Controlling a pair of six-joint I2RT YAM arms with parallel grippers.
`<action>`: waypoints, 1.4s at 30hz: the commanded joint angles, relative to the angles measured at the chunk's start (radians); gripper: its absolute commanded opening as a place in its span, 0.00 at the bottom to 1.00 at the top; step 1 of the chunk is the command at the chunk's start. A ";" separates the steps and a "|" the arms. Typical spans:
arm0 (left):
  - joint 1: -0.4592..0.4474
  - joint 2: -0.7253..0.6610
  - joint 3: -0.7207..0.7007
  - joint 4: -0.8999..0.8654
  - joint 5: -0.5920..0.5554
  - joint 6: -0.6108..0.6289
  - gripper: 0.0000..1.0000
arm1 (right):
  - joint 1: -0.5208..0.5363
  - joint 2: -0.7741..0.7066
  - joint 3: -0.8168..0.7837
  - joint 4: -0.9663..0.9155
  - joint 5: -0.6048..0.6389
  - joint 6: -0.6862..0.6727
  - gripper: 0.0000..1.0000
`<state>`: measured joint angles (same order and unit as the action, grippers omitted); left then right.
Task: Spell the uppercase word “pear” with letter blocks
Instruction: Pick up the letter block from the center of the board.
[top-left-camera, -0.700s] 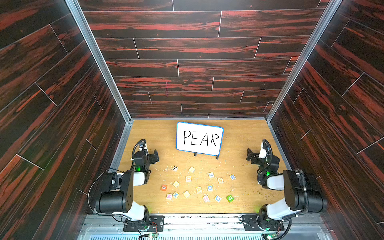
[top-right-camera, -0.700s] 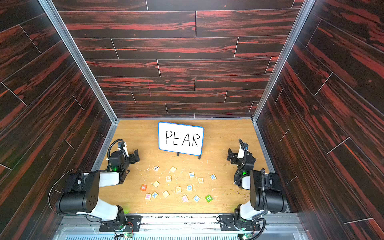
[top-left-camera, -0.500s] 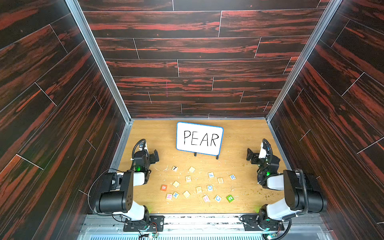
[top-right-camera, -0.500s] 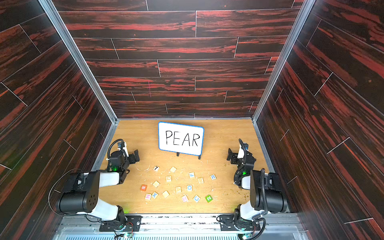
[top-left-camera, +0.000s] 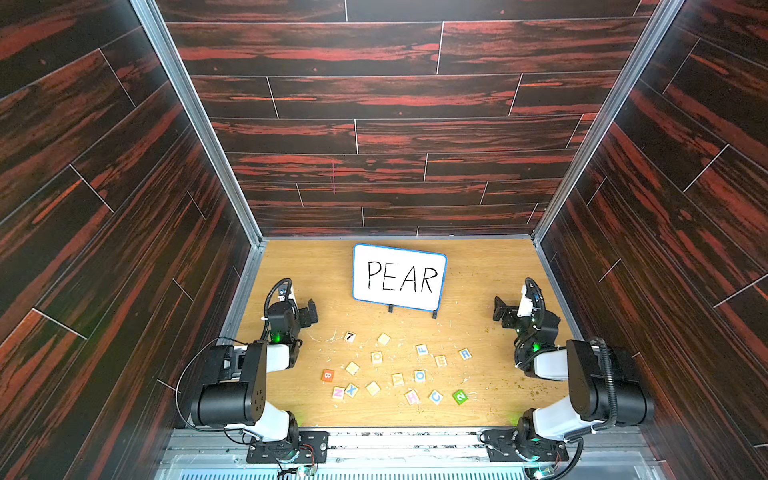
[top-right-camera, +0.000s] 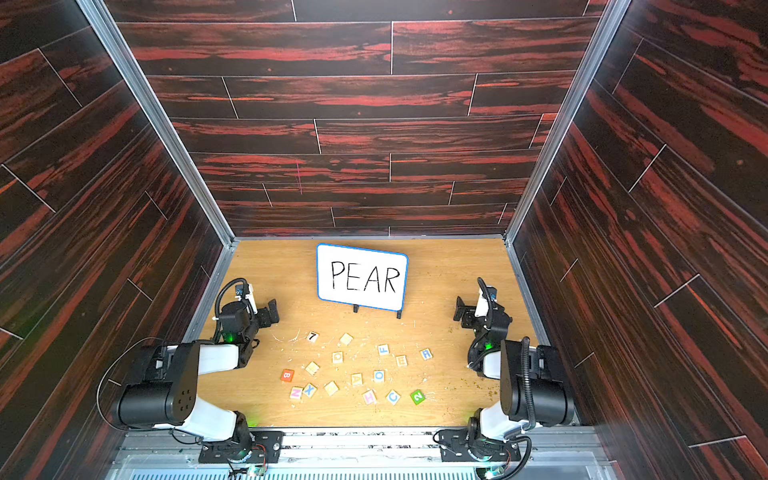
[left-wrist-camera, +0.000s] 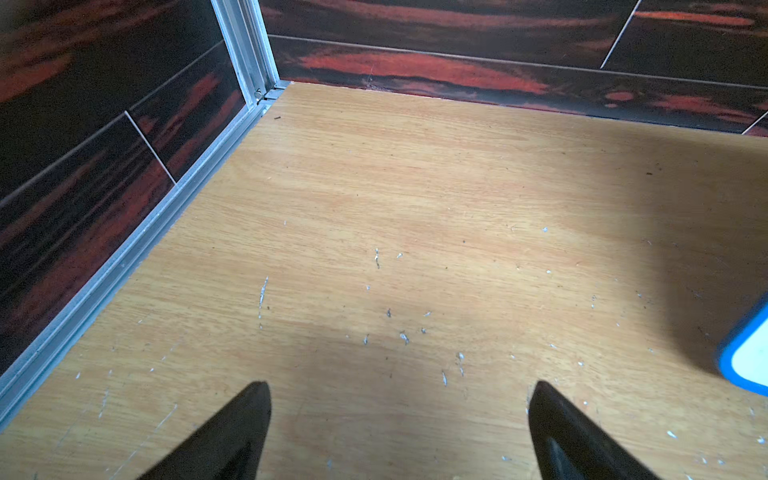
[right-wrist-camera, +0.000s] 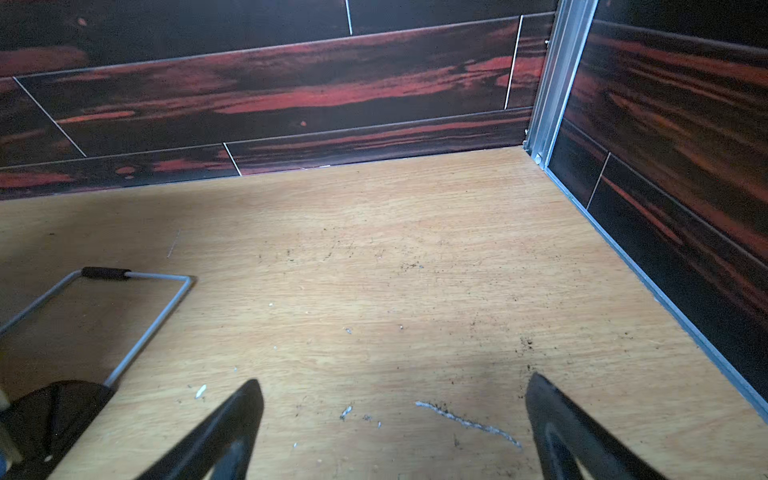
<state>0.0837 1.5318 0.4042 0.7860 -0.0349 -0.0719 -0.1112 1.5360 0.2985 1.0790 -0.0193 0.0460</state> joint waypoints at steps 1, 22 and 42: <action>-0.003 0.004 0.021 0.020 -0.013 -0.016 0.99 | 0.006 0.023 0.016 0.040 -0.010 0.015 0.98; -0.003 -0.134 0.211 -0.414 -0.035 -0.044 0.99 | 0.007 -0.096 0.344 -0.646 0.001 0.056 0.98; -0.091 -0.942 0.130 -1.046 0.255 -0.746 0.99 | 0.633 -0.385 0.382 -0.971 -0.071 0.516 0.98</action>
<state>0.0017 0.6415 0.5697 -0.1650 0.1570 -0.6563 0.4816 1.1652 0.7200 0.1078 -0.0971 0.3943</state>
